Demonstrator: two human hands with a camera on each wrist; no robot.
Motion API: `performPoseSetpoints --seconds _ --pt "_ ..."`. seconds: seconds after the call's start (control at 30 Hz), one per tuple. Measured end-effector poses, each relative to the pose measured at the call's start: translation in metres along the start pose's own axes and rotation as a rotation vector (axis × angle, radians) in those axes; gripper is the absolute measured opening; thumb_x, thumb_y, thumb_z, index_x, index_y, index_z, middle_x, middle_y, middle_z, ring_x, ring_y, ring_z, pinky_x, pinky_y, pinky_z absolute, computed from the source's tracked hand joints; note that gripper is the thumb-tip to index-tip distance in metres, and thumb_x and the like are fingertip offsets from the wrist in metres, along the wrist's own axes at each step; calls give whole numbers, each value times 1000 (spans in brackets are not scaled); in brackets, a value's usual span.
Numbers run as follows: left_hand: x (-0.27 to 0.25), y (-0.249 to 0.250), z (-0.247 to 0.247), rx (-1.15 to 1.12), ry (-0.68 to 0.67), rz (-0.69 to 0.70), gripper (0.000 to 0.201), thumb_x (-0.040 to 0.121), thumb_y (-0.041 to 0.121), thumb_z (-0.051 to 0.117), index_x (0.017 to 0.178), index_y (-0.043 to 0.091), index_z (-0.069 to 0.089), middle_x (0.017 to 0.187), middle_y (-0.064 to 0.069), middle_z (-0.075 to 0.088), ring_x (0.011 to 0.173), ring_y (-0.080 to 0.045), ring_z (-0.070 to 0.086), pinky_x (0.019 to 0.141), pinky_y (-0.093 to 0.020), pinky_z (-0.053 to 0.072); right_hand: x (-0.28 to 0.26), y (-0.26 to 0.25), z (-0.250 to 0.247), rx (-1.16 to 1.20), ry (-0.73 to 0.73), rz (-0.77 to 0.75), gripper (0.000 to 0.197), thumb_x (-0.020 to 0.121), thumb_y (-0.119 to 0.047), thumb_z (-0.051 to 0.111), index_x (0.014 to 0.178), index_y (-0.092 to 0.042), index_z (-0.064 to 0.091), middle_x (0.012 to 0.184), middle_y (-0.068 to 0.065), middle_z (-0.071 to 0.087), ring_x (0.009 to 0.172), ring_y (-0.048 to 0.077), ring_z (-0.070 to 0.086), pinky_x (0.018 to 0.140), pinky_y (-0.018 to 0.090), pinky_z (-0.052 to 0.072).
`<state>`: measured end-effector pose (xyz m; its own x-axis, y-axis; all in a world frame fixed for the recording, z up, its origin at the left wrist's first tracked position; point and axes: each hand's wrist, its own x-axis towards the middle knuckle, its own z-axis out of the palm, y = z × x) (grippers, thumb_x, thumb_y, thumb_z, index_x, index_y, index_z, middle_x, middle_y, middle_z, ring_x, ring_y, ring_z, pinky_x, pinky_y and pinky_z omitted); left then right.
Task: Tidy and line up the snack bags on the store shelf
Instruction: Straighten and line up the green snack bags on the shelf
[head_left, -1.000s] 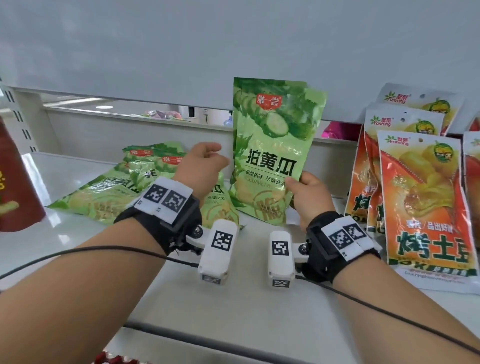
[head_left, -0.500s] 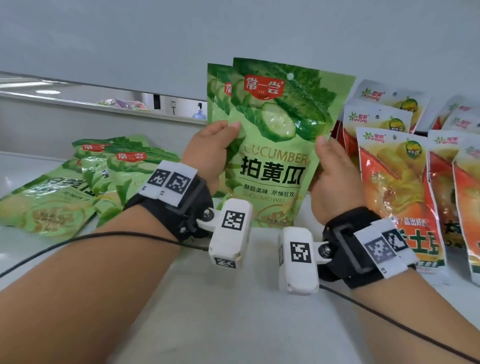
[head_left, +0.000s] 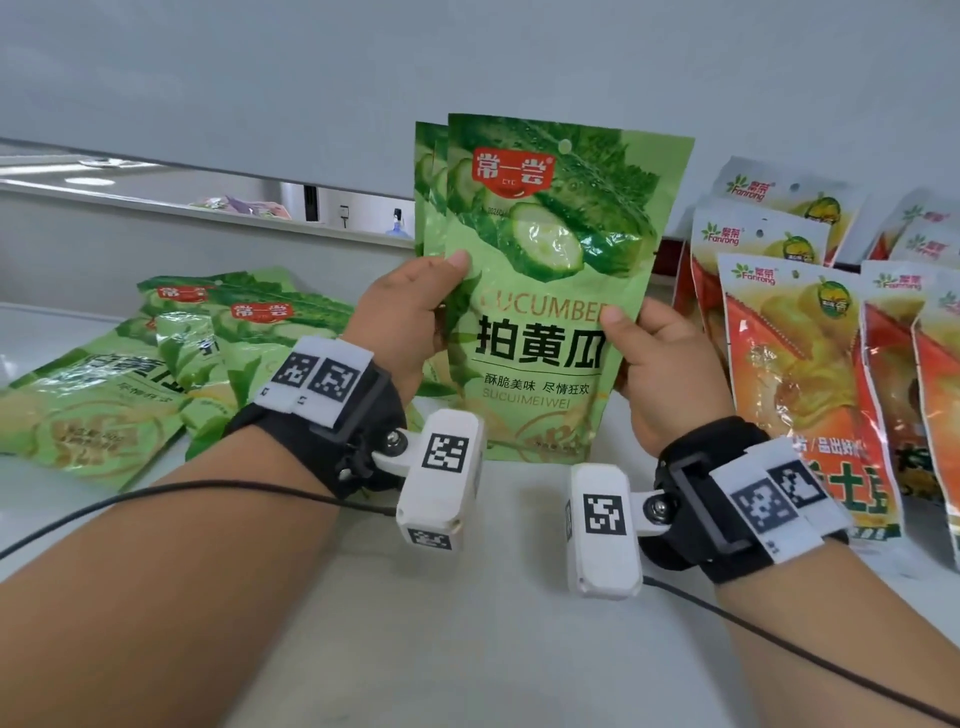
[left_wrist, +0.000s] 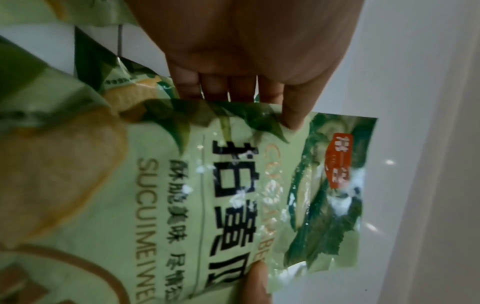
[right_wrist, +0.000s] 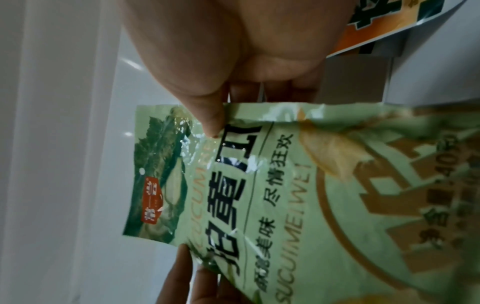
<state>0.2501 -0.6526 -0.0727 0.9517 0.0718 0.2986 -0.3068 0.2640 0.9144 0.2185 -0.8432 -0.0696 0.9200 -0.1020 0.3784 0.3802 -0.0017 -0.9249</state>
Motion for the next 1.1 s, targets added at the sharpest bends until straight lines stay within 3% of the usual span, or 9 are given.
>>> performPoseSetpoints --seconds 0.1,0.17,0.37,0.57,0.73,0.8,0.87,0.97,1.1 --pt "-4 -5 -6 47 -92 -36 9 91 16 55 91 12 63 81 -2 66 65 -13 60 54 -21 50 2 2 -1 20 13 4 20 93 -10 53 88 -22 68 94 0 71 96 22 65 96 48 49" --pt "-6 -9 -8 61 -121 -70 15 89 6 55 85 13 68 79 -4 64 62 -12 59 52 -20 50 4 5 -1 23 14 12 17 93 -11 54 90 -21 68 97 3 71 98 23 65 96 48 49" --pt "-6 -14 -8 117 -35 -96 15 90 7 59 93 19 68 94 -13 64 74 -21 58 55 -23 53 4 13 -1 -67 -100 132 21 93 -9 54 86 -22 69 93 0 73 95 22 67 91 46 51" --pt "-11 -14 -6 138 -142 -167 2 84 18 65 84 17 63 74 0 66 61 -11 60 51 -16 49 7 16 -3 1 8 103 26 95 -9 50 83 -23 67 81 -6 72 80 15 68 77 37 56" --pt "-13 -16 -6 151 -136 -130 24 64 30 80 79 15 70 77 -18 70 81 -37 67 84 -48 54 9 15 -4 64 29 108 16 93 -13 55 85 -21 66 86 -2 73 83 17 69 80 38 55" --pt "-11 -15 -8 193 -46 -106 20 62 37 78 71 21 72 76 -15 71 82 -40 67 81 -51 54 9 18 -3 65 -12 146 8 90 -16 60 85 -20 64 86 0 72 81 18 68 78 36 54" --pt "-9 -13 -10 208 21 -88 18 64 40 75 66 23 71 74 -12 71 78 -37 67 80 -57 54 7 20 0 76 -86 213 9 91 -18 59 83 -18 62 73 -4 72 67 13 69 63 28 55" --pt "-10 -9 -10 189 78 -67 16 77 32 74 66 21 70 73 -10 72 70 -29 68 79 -61 54 4 21 4 68 -121 247 21 95 -18 52 78 -18 63 63 -6 71 58 11 68 51 24 54" --pt "-18 -4 -2 183 102 -20 22 74 35 74 77 15 69 90 -21 72 87 -43 67 81 -63 52 5 19 5 71 -45 194 27 97 -16 48 76 -19 64 60 -7 69 55 8 66 47 23 52"
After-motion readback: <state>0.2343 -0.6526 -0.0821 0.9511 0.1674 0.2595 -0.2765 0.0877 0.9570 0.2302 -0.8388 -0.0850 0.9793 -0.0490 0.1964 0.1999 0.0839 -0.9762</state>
